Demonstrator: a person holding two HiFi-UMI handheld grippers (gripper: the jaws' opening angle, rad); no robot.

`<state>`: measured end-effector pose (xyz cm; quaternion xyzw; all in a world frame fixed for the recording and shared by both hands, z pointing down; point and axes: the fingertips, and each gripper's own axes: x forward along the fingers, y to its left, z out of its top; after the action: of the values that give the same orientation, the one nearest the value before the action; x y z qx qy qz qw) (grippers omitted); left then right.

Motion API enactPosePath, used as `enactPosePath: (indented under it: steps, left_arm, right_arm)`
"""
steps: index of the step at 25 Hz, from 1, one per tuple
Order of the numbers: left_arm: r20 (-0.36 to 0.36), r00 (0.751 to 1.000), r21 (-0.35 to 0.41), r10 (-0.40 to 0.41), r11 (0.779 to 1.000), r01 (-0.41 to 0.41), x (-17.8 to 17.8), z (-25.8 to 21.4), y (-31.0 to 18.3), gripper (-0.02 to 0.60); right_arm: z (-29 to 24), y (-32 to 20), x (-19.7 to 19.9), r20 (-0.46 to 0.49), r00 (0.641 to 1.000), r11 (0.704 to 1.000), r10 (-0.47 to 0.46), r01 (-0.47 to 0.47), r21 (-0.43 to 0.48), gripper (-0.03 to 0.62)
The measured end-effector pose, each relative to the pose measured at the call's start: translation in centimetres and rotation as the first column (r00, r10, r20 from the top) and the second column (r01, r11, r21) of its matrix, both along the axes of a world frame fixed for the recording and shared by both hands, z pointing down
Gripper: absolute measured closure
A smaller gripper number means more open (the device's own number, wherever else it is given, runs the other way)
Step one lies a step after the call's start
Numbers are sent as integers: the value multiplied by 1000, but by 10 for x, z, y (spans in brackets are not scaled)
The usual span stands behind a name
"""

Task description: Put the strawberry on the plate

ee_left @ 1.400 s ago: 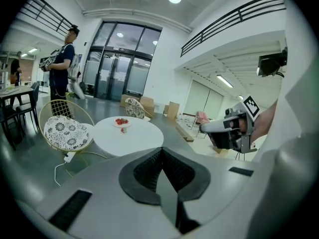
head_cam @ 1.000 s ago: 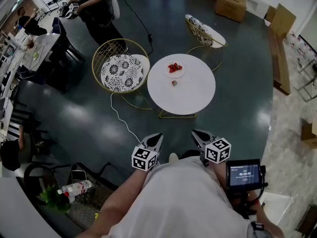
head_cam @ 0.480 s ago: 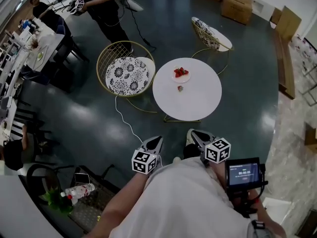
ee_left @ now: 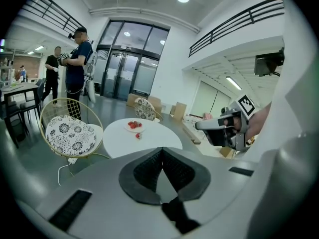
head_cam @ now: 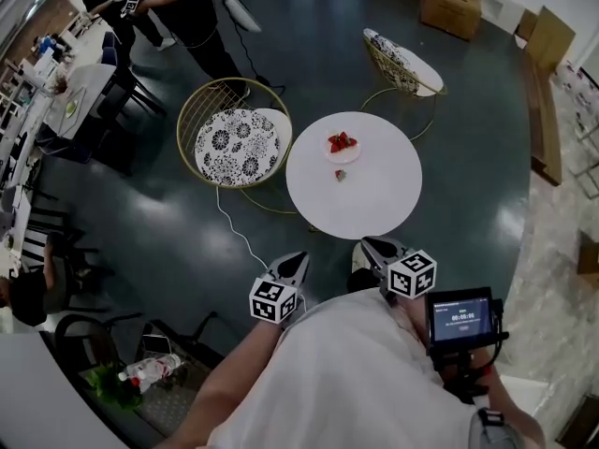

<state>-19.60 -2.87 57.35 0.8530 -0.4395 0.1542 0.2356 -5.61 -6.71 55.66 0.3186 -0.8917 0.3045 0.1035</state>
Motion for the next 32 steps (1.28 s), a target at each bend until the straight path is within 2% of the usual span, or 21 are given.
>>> enactPosePath:
  steps: [5, 16, 26, 32]
  left_arm:
    - [18, 999, -18, 29, 999, -29, 18, 8, -49, 574]
    - [38, 994, -57, 100, 994, -98, 53, 27, -131, 574]
    - [101, 988, -133, 117, 986, -103, 79, 54, -181, 574]
    - [139, 986, -191, 93, 979, -66, 88, 86, -215, 572]
  right_arm:
    - [8, -47, 10, 10, 1000, 1000, 4, -4, -13, 586]
    - [25, -107, 40, 0, 999, 998, 33, -33, -59, 586]
    - [45, -144, 59, 14, 1000, 993, 18, -16, -115, 586]
    - [64, -178, 70, 26, 999, 988, -23, 27, -151, 586]
